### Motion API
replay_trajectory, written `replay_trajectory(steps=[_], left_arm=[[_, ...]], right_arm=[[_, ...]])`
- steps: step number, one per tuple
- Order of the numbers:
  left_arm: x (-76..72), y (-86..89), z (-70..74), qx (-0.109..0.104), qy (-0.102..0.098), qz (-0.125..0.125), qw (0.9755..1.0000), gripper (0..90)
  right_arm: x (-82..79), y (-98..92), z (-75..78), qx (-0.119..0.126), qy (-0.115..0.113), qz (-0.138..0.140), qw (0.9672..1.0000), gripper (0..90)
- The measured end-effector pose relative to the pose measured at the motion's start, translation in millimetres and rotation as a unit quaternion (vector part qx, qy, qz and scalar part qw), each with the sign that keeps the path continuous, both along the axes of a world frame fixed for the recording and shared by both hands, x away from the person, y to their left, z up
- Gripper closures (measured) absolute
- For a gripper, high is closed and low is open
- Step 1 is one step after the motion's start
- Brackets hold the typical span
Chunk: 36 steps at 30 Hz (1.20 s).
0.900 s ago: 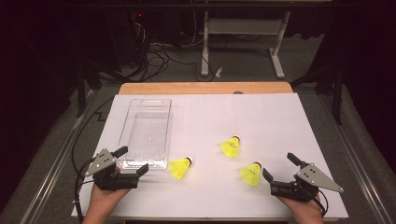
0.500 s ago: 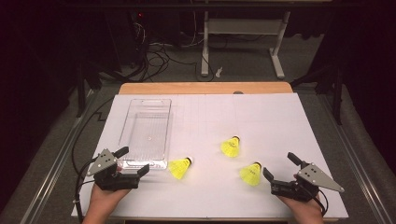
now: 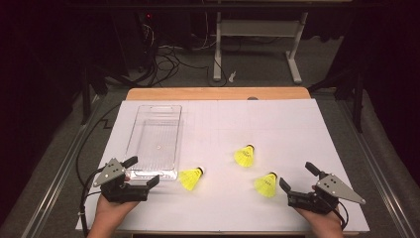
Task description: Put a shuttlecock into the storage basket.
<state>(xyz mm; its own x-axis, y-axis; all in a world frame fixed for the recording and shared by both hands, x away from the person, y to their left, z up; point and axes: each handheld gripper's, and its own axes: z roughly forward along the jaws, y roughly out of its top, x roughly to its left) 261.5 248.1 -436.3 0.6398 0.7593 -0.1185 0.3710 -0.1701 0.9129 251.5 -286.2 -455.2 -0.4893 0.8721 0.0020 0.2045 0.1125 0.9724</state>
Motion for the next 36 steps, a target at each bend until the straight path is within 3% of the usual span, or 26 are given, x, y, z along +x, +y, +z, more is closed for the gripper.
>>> replay_trajectory(steps=[7,22,26,31,36], left_arm=[[0.9,1.4,-0.2,0.008,0.005,0.002,1.0000,0.2],[0.1,14.3,3.3,0.013,0.002,0.036,0.9993,0.2],[-0.1,24.7,3.1,-0.010,0.005,0.049,0.9987,0.2],[-2.0,45.4,3.4,-0.041,0.005,0.078,0.9961,0.2],[-4.9,57.4,5.2,-0.049,-0.001,0.092,0.9946,0.4]], right_arm=[[-0.2,1.1,0.1,-0.001,0.002,0.003,1.0000,0.3],[0.7,4.3,1.5,-0.010,0.007,0.011,0.9999,0.2],[0.2,5.4,2.2,-0.011,0.008,0.012,0.9998,0.2],[0.0,6.2,2.7,-0.013,0.008,0.017,0.9997,0.2],[-0.4,7.6,2.8,-0.015,0.009,0.021,0.9996,0.2]])
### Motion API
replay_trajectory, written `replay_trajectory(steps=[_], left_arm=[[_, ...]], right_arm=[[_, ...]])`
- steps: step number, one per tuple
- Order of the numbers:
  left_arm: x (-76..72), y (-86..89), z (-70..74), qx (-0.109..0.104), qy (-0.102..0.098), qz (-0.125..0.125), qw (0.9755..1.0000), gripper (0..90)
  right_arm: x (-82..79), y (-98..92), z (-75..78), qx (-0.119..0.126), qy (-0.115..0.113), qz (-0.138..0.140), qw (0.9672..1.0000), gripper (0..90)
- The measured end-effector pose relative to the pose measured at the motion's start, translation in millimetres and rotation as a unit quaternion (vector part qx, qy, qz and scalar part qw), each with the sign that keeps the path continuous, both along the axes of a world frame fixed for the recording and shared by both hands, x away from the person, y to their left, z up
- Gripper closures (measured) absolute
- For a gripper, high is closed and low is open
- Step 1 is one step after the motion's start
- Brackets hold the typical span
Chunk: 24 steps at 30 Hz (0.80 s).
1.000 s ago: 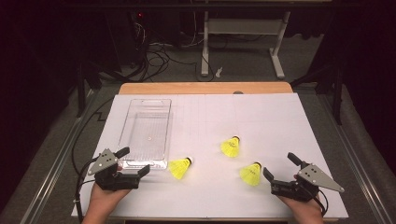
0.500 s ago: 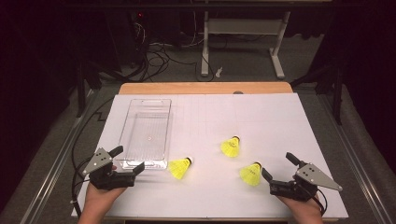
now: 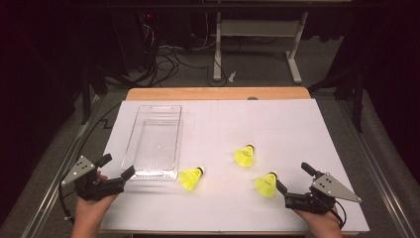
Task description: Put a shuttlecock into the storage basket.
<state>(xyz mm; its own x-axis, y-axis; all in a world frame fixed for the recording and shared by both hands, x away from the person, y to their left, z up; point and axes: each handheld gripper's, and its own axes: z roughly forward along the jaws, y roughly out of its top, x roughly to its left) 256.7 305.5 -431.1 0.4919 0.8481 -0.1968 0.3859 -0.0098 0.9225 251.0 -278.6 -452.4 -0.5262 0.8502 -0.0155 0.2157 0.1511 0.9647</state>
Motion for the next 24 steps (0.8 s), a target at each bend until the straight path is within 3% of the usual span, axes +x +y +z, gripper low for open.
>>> replay_trajectory(steps=[2,6,19,24], left_arm=[[-0.8,1.8,-0.5,0.005,0.004,-0.001,1.0000,0.4],[-5.3,4.1,-5.1,0.050,0.019,-0.005,0.9986,0.2],[-14.3,18.0,-12.3,0.037,0.051,0.003,0.9980,0.7],[-18.3,20.8,-17.0,0.061,0.074,0.007,0.9954,0.7]], right_arm=[[-0.2,0.4,-0.3,-0.002,0.000,0.000,1.0000,0.2],[-0.3,0.0,-1.2,-0.003,0.001,-0.004,1.0000,0.2],[2.0,-2.9,-2.3,0.009,-0.002,-0.014,0.9999,0.2],[3.2,-1.8,-3.7,0.009,0.000,-0.013,0.9999,0.2]])
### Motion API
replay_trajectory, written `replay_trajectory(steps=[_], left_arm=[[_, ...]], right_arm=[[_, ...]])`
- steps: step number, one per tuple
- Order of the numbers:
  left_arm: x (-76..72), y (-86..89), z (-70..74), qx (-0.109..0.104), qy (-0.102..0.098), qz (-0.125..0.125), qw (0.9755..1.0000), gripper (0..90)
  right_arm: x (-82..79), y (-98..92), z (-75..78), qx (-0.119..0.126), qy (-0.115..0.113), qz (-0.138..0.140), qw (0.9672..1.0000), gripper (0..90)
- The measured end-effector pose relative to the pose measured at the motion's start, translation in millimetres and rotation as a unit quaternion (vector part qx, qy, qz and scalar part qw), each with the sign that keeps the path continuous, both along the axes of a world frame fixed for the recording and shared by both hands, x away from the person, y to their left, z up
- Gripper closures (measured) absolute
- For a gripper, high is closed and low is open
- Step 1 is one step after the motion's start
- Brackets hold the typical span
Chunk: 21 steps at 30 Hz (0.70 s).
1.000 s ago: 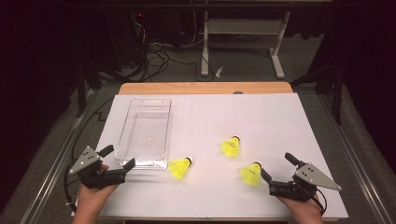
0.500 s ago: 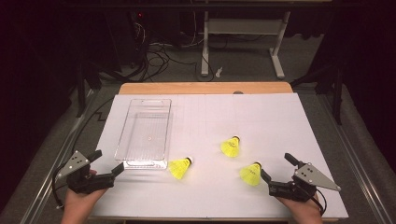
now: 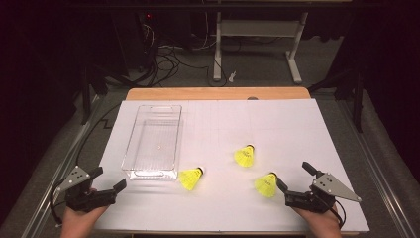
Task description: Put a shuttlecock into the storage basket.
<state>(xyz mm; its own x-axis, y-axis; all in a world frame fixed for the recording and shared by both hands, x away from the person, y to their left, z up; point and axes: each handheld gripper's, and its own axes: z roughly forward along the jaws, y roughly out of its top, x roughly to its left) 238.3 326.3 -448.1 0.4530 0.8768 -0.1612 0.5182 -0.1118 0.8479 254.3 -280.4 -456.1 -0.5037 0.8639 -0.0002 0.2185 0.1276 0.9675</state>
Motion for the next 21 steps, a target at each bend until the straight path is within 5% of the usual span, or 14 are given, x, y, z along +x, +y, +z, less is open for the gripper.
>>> replay_trajectory(steps=[8,21], left_arm=[[3.0,-3.9,-8.9,0.026,0.037,-0.004,0.9990,0.7],[9.3,-9.9,-17.7,0.045,0.090,-0.020,0.9947,0.7]], right_arm=[[-1.5,2.7,0.6,-0.007,-0.012,0.012,0.9998,0.5],[-0.4,0.7,-1.5,-0.002,0.001,0.007,1.0000,0.5]])
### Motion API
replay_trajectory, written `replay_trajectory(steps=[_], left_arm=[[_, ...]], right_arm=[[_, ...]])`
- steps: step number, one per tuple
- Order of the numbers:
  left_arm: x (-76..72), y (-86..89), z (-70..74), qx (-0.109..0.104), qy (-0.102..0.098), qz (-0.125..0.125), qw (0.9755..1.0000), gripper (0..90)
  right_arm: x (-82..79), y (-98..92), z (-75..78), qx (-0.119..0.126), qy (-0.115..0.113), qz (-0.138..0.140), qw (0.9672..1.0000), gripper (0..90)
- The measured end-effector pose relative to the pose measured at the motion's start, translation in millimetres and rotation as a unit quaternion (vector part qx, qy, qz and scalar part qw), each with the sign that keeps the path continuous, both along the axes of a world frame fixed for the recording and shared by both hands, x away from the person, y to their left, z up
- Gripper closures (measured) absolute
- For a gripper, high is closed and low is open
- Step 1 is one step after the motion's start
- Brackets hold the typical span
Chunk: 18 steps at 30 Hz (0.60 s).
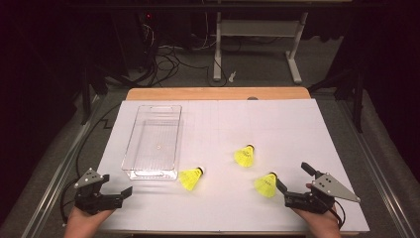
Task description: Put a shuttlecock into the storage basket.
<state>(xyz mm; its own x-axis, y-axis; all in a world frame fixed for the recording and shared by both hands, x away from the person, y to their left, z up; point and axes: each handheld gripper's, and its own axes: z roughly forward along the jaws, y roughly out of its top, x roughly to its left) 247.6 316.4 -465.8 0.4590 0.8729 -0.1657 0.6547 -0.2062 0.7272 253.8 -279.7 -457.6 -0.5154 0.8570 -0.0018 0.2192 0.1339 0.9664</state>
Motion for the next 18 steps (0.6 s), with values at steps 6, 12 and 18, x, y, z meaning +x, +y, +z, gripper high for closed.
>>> replay_trajectory(steps=[6,12,18], left_arm=[[2.6,-5.0,-3.0,0.012,0.024,-0.008,0.9996,0.7],[3.3,-8.2,-3.5,0.027,0.036,-0.010,0.9990,0.7],[4.1,-12.2,-2.8,0.036,0.050,-0.012,0.9981,0.7]], right_arm=[[0.7,1.7,0.1,-0.003,0.007,0.001,1.0000,0.4],[1.4,1.9,-0.6,-0.003,0.014,0.001,0.9999,0.3],[1.4,2.7,-1.3,-0.008,0.014,0.004,0.9999,0.3]])
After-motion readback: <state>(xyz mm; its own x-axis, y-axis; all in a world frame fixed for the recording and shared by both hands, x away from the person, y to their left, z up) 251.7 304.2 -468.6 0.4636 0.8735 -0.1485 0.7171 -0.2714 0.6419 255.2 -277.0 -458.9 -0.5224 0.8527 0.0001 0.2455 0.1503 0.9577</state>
